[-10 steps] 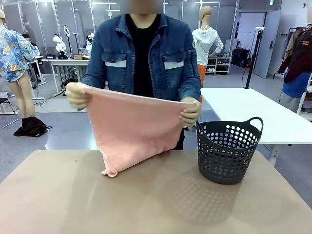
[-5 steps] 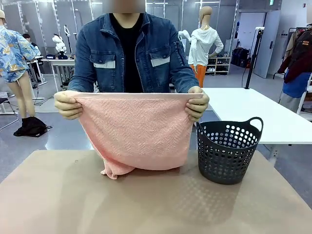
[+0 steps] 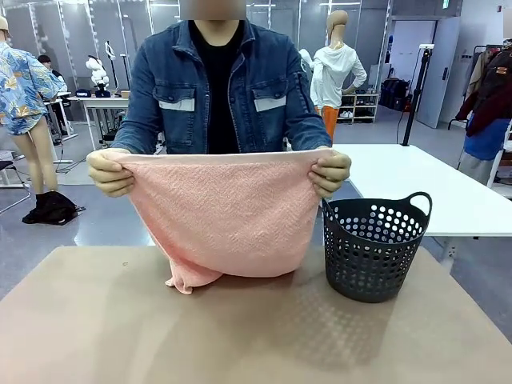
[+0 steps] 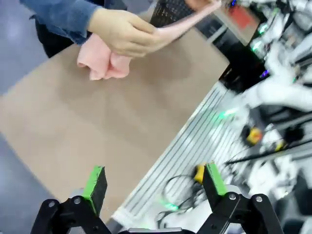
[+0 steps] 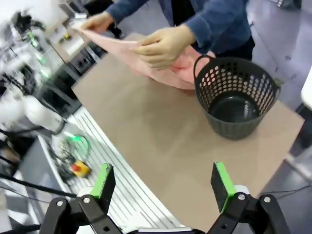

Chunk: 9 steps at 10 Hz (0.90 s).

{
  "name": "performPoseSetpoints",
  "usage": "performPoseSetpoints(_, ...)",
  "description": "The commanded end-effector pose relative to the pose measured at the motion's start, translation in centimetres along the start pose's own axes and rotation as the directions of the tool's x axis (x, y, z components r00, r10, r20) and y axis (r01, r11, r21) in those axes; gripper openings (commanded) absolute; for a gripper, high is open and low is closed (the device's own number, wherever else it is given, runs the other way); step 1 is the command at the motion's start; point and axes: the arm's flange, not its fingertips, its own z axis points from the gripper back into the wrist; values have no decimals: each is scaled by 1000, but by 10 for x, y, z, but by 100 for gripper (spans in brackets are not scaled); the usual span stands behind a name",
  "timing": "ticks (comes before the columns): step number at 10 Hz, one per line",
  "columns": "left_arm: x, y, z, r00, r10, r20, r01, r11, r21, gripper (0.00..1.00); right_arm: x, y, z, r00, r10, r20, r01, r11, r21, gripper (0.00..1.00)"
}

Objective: Fold the towel.
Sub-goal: Grab the top end of the 100 cm Hotel Towel extended by the human.

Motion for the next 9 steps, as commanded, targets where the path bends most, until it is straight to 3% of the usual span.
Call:
performPoseSetpoints(1,23,-31,-17,970,-225,-87,238,952,192,100,19,21,-21,972,219,-86,-229,964,-135,100)
performPoseSetpoints(2,34,-63,-35,928,-338,-158,370,889,270,100,29,43,-33,944,302,-136,-321,934,-157,100)
performPoseSetpoints(4,49,-94,-61,881,-436,-183,473,821,321,100,41,70,-52,902,389,-189,-421,890,-174,100)
performPoseSetpoints(6,54,-100,-73,868,-468,-168,497,813,303,100,45,80,-59,893,404,-199,-438,882,-175,100)
performPoseSetpoints(7,54,-98,-74,876,-457,-156,482,834,267,100,46,80,-58,896,398,-198,-431,887,-165,100)
performPoseSetpoints(9,65,-111,-66,857,-479,-189,515,807,289,100,53,82,-55,891,408,-200,-440,885,-152,100)
